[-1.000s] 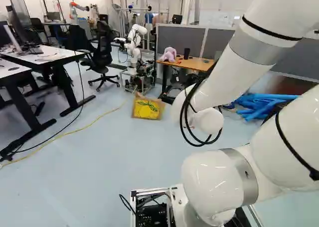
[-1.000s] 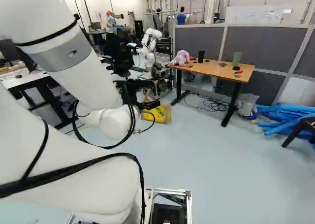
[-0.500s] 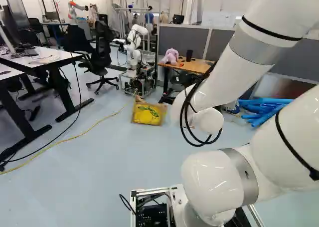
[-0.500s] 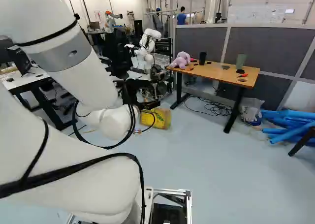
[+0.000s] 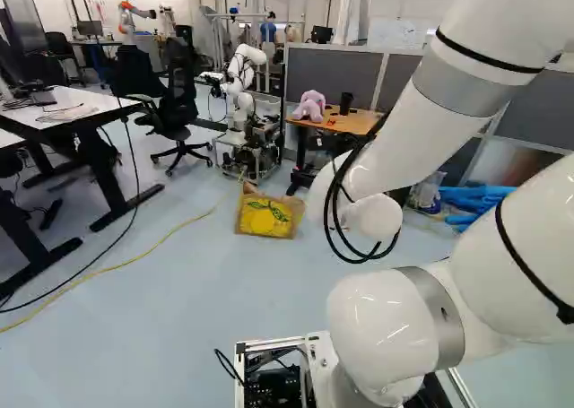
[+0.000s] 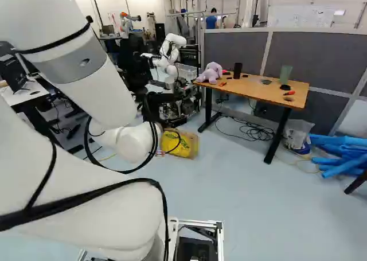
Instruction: Pick up the bag on the ground and place it on the table
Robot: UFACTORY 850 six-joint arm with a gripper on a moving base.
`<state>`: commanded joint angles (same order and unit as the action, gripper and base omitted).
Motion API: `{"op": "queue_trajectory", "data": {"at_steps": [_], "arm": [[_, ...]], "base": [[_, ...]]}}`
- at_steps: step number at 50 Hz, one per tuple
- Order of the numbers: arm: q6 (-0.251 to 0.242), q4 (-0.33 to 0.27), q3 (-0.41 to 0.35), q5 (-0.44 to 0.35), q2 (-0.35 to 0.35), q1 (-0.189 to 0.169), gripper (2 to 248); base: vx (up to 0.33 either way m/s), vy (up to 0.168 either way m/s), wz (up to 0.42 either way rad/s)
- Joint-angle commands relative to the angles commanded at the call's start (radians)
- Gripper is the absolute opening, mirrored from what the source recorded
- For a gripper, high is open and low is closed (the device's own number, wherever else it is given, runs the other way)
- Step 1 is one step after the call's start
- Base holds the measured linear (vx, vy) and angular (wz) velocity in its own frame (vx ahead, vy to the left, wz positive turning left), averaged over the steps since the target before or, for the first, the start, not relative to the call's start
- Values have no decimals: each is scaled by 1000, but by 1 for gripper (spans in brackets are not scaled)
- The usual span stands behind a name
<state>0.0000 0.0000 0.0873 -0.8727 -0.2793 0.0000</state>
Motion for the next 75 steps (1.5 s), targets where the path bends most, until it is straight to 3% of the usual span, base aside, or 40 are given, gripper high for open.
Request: {"op": "queue_trajectory", "data": {"at_steps": [23,75], "arm": [[0,0,0,0,0,0,247],[0,0,0,0,0,0,247]], "base": [[248,8,-23],[252,64,-25]]}}
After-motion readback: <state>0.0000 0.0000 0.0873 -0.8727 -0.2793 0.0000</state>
